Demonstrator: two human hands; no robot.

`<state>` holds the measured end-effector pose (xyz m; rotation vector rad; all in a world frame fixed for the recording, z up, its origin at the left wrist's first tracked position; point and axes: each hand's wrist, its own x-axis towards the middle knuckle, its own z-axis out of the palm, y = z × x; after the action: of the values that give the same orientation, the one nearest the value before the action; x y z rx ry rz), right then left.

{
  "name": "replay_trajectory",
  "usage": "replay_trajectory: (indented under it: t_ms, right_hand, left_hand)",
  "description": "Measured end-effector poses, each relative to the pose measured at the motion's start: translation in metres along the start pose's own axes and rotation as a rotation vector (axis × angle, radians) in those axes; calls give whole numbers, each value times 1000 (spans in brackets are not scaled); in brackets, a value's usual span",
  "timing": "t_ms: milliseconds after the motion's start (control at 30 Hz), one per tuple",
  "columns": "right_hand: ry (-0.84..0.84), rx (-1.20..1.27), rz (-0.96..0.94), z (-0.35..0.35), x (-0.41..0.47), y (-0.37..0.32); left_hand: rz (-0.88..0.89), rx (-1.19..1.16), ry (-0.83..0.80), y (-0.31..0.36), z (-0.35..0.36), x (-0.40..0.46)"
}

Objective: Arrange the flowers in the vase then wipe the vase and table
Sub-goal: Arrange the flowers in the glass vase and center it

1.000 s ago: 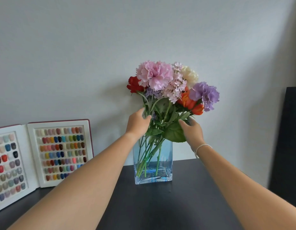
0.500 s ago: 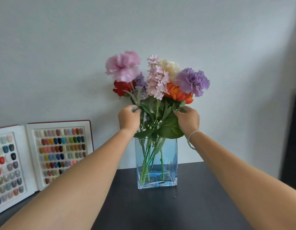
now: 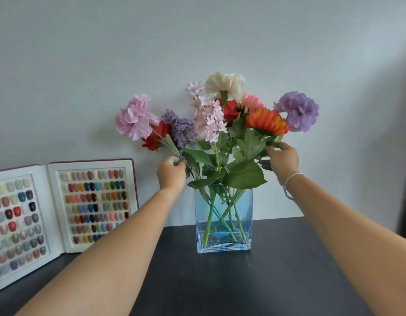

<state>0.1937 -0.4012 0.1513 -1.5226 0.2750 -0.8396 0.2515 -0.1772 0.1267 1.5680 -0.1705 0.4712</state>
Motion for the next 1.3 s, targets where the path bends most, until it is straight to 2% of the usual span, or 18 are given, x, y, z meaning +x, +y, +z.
replay_trajectory:
  t_ms: [100,200,400,533,633,700,767,867,1000,1133,1300]
  right_hand:
    - [-44,60,34,-8,-5,6]
    - [-56,19,12,-10,-12,4]
    - [153,-19,-27,-16,-40,4]
    - [165,-64,-279,-4,-68,-2]
    - [78,-109,-478,16,-82,-16]
    - [-8,-211,-547,32,-83,-23]
    - [-71,-355,-532,48,-80,-26]
    - [-117,-512,-403,67,-67,-25]
    - [-132,-637,-276,79,-56,-25]
    - [-138,-671,-309,79,-54,-26]
    - [-144,-539,-347,55,-50,-33]
  left_hand:
    - [-16,-64,-18,-3,-2,-3]
    - [-19,-106,-45,-5,-5,-5]
    - [-11,-151,-73,-4,-9,-10]
    - [-13,-175,-80,-3,-11,-12]
    - [-3,-194,-91,-5,-13,-15]
    - [0,-210,-97,-6,-13,-16]
    - [-15,-217,-92,-6,-14,-17]
    - [-20,-215,-92,-8,-15,-16]
    - [-12,-211,-111,-9,-16,-17]
    - [-21,-209,-122,-7,-19,-15]
    - [-27,-211,-125,-7,-20,-13]
